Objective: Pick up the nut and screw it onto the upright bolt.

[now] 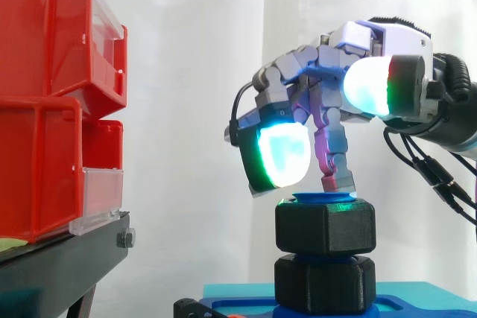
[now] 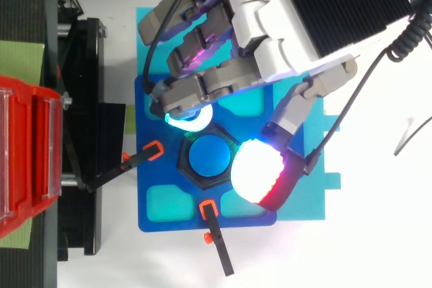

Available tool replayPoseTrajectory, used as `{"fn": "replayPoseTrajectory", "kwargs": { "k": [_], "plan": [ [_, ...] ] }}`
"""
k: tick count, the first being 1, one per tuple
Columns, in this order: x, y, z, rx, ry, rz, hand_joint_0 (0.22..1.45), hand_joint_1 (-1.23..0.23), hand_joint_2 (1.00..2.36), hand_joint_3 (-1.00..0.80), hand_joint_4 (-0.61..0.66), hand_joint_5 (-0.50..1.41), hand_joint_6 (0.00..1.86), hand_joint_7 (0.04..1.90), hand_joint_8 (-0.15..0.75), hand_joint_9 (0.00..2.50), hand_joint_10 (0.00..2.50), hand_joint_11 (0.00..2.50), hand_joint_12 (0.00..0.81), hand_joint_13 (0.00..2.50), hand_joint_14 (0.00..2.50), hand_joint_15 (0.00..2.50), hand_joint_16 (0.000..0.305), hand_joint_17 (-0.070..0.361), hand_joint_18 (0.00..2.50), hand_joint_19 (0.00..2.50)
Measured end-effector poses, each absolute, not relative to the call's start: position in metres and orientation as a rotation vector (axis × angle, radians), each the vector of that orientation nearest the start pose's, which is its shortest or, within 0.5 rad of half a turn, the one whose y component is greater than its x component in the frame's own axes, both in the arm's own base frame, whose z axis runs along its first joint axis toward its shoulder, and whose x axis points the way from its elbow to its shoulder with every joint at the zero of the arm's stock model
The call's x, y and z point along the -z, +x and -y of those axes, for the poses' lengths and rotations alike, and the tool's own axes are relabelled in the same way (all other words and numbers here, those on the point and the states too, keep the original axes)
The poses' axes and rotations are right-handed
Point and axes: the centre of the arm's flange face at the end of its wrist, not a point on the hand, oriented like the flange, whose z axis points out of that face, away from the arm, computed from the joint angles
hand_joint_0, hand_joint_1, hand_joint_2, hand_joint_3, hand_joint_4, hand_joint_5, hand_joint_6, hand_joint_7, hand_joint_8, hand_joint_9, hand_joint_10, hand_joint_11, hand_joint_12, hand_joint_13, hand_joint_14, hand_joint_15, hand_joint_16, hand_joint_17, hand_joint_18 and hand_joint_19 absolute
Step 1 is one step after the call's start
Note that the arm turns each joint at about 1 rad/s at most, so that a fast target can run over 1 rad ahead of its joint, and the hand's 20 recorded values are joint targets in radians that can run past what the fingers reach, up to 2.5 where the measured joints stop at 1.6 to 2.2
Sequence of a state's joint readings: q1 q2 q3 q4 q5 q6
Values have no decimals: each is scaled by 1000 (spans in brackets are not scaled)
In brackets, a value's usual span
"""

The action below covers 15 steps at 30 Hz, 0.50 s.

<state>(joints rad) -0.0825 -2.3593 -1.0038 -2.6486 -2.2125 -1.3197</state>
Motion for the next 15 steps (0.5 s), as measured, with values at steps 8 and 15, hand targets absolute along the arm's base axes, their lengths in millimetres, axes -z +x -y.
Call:
{"fn": "replayPoseTrajectory", "kwargs": {
  "k": [8,15],
  "plan": [
    [-307,781,133,-572,-378,-1302,509,-212,1000,-500,198,26,504,1260,207,1564,7,210,132,975,0,0,15,33,632,110],
    [-291,780,122,-571,-360,-1311,503,-220,1000,-500,225,-57,504,1036,205,1221,4,124,176,779,0,0,19,43,496,98]
  ]
}}
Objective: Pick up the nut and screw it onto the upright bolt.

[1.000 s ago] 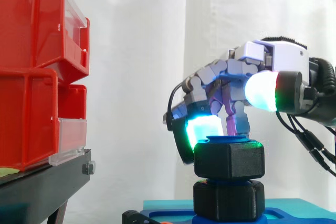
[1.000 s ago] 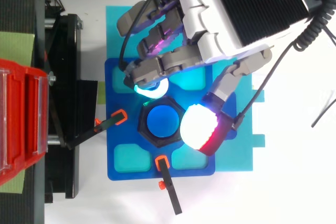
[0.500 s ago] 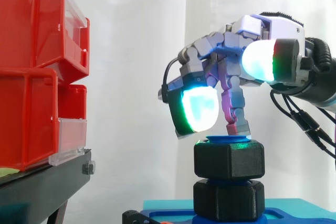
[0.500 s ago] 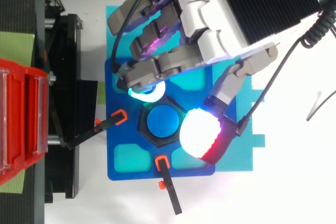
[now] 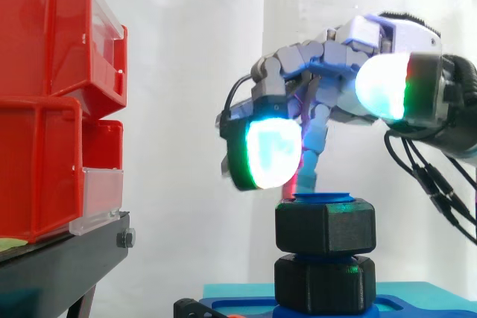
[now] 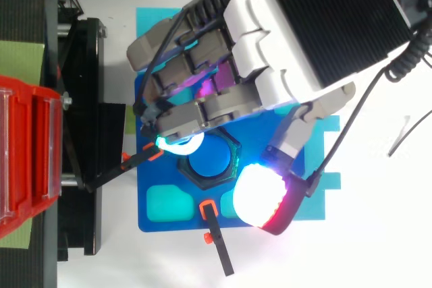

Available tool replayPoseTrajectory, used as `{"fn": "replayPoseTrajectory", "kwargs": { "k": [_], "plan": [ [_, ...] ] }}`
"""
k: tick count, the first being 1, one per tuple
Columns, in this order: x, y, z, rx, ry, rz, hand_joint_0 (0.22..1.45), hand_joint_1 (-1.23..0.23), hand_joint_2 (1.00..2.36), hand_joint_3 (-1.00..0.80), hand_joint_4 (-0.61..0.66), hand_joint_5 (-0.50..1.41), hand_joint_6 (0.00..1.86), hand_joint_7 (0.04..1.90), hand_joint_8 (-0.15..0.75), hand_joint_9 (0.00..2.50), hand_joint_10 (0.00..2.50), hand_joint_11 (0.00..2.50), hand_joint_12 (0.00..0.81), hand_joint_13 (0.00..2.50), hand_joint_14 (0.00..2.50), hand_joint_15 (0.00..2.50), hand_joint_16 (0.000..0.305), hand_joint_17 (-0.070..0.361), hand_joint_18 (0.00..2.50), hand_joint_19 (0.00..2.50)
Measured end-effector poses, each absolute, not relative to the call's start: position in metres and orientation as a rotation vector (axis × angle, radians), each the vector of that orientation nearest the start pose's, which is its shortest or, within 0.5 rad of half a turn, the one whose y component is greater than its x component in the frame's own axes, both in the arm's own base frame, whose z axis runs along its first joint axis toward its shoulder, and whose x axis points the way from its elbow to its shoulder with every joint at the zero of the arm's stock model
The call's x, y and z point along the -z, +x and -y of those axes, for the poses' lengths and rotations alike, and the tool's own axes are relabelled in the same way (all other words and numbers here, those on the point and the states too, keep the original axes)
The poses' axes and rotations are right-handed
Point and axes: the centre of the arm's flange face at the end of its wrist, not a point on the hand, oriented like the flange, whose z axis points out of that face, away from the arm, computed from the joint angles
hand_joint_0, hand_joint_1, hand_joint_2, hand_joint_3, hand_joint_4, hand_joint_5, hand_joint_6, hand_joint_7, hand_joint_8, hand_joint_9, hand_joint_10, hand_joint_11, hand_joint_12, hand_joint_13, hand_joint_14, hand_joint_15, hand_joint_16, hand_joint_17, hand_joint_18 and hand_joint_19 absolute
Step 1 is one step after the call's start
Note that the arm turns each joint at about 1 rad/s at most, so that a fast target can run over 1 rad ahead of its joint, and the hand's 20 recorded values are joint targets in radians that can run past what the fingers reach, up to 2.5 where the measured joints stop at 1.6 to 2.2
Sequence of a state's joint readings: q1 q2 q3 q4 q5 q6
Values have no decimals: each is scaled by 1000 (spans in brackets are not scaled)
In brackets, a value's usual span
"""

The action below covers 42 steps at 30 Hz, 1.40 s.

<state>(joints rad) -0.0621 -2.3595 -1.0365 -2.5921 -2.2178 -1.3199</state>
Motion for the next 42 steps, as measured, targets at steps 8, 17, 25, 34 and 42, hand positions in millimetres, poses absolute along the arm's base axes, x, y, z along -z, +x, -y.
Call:
{"fn": "replayPoseTrajectory", "kwargs": {
  "k": [8,17,25,34,42],
  "plan": [
    [-268,778,113,-571,-360,-1260,490,-201,1000,-500,189,-107,502,651,192,939,0,0,194,604,0,0,24,55,279,0],
    [-253,780,113,-572,-359,-1260,481,-157,1000,-500,205,-98,501,609,173,794,0,0,205,502,0,0,27,61,118,0],
    [-248,778,115,-576,-351,-1284,479,-143,1000,-500,222,-63,503,748,189,796,0,0,218,488,0,0,28,62,106,0],
    [-245,776,117,-583,-346,-1308,489,-145,1000,-500,250,-22,505,969,212,882,0,0,215,552,0,0,25,56,150,0],
    [-244,774,121,-584,-346,-1314,499,-143,1000,-500,183,33,504,1250,230,1030,0,0,188,664,0,0,19,44,269,0]
  ]
}}
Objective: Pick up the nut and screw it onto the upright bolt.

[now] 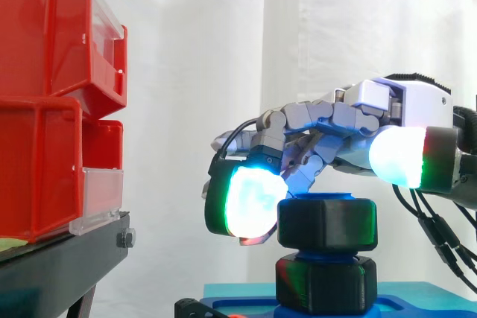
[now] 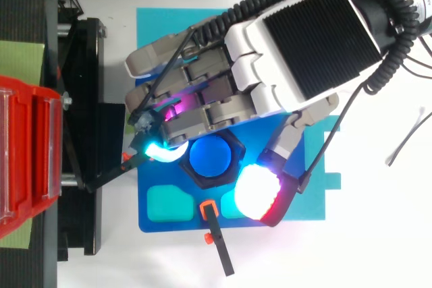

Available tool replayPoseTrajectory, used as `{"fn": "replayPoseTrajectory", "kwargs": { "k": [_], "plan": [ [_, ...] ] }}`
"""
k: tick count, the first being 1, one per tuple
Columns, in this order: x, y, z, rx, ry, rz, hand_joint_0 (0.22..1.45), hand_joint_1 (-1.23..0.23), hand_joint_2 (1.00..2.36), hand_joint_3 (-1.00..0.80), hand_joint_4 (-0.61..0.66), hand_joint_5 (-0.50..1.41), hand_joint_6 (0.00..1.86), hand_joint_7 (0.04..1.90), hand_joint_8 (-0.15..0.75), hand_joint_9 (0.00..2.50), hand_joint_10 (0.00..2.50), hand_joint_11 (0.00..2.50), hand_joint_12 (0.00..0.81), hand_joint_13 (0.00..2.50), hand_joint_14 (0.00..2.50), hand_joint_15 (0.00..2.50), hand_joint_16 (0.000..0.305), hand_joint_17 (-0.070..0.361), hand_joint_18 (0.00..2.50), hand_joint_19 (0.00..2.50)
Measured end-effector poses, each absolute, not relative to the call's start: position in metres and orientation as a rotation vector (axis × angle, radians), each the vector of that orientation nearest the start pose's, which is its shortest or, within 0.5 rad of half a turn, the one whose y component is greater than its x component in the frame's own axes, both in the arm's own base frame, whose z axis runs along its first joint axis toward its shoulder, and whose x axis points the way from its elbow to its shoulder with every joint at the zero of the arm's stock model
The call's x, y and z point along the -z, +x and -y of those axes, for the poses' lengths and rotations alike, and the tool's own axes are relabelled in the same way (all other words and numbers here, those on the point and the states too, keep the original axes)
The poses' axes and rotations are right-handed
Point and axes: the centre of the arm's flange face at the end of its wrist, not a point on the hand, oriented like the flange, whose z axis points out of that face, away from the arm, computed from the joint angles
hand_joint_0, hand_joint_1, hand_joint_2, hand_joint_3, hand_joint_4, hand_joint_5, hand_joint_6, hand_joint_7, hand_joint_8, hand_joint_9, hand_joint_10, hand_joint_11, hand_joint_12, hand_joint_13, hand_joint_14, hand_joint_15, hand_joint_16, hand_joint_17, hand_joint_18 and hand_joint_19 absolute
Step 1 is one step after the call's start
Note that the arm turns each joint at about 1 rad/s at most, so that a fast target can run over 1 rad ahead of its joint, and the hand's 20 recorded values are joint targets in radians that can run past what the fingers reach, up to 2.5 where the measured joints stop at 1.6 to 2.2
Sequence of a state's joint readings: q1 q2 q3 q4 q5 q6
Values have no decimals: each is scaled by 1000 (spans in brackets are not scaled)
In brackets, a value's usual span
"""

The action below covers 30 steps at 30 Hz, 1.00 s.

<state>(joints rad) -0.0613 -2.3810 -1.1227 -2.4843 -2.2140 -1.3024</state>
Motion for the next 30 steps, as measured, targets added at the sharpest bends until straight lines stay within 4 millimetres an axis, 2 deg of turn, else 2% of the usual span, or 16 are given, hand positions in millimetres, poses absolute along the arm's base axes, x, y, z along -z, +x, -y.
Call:
{"fn": "replayPoseTrajectory", "kwargs": {
  "k": [7,16,30],
  "plan": [
    [-244,772,130,-582,-353,-1313,520,-155,1000,-500,138,67,500,1404,232,1171,0,0,162,785,0,0,15,34,393,0],
    [-245,770,139,-576,-355,-1309,528,-169,1000,-500,110,73,559,1304,226,1368,0,0,136,910,0,0,10,23,524,0],
    [-247,768,147,-575,-365,-1304,532,-188,1000,-500,103,80,584,1272,205,1576,1,65,109,1035,0,0,6,14,650,60]
  ]
}}
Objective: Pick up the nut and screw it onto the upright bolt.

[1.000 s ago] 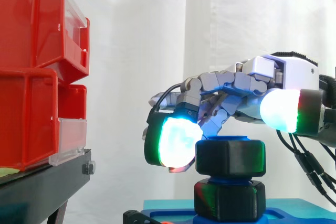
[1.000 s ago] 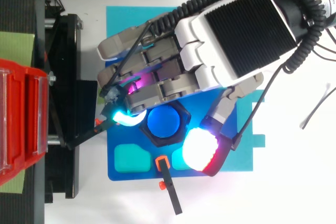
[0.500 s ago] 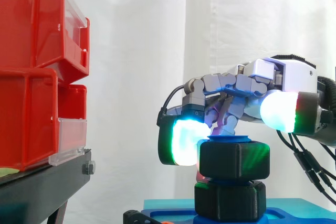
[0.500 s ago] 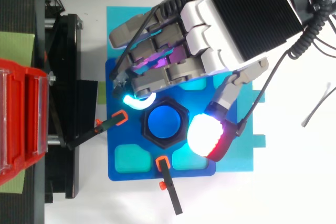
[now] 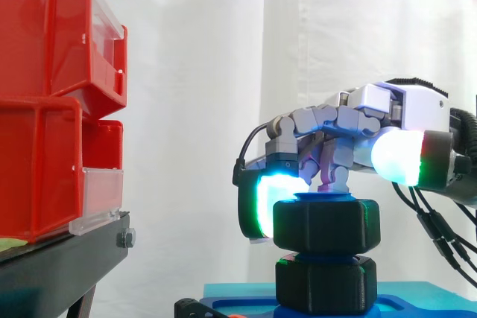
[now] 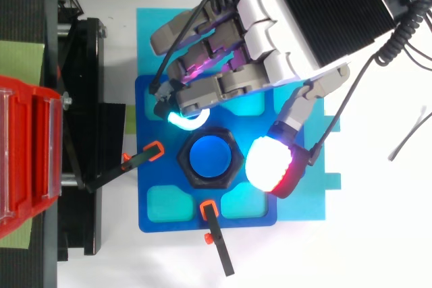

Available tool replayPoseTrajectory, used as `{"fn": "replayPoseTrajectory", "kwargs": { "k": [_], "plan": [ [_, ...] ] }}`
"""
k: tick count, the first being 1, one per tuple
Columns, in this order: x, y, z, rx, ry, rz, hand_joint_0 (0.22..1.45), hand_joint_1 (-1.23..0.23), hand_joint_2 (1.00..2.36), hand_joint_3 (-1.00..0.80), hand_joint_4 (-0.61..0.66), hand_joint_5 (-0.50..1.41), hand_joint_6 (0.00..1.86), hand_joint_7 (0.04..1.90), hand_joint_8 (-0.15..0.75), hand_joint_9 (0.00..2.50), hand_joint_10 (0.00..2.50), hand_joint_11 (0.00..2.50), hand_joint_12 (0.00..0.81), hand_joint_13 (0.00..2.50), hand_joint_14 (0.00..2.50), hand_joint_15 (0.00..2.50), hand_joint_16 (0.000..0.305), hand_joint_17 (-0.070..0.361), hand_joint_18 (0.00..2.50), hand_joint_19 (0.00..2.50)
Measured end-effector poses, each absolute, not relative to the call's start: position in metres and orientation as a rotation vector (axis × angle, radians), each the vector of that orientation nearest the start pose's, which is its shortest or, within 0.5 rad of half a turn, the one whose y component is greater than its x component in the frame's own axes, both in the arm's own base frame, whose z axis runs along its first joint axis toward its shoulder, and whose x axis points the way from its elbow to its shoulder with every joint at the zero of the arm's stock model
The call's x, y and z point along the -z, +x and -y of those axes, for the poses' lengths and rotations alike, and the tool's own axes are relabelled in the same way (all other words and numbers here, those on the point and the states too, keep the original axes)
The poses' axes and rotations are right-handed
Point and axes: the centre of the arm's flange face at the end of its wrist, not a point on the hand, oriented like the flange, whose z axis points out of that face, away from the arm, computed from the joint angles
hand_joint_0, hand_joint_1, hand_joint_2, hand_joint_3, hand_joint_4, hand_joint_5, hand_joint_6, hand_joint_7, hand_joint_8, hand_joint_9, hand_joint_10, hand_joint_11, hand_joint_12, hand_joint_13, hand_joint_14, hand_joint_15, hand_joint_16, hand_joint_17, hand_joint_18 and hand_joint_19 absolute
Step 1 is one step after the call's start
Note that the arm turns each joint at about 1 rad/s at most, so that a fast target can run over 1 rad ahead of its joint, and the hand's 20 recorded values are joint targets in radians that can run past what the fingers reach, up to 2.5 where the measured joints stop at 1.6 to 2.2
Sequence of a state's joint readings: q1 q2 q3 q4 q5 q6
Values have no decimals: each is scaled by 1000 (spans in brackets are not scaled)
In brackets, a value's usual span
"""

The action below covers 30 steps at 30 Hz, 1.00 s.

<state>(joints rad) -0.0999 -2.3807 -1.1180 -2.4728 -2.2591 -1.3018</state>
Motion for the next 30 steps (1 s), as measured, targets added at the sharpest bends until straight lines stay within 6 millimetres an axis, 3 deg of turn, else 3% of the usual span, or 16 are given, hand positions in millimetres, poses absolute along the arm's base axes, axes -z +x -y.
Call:
{"fn": "replayPoseTrajectory", "kwargs": {
  "k": [15,19,30],
  "plan": [
    [-253,768,155,-572,-376,-1293,524,-196,1000,-500,85,80,588,1270,208,1657,5,147,109,1096,0,0,6,13,709,105],
    [-258,770,157,-570,-381,-1285,520,-191,1000,-500,106,81,513,1414,213,1622,7,151,124,1070,0,0,11,24,667,113],
    [-283,776,159,-575,-407,-1267,505,-175,1000,-500,211,4,505,1139,211,1396,4,121,166,909,0,0,19,43,569,118]
  ]
}}
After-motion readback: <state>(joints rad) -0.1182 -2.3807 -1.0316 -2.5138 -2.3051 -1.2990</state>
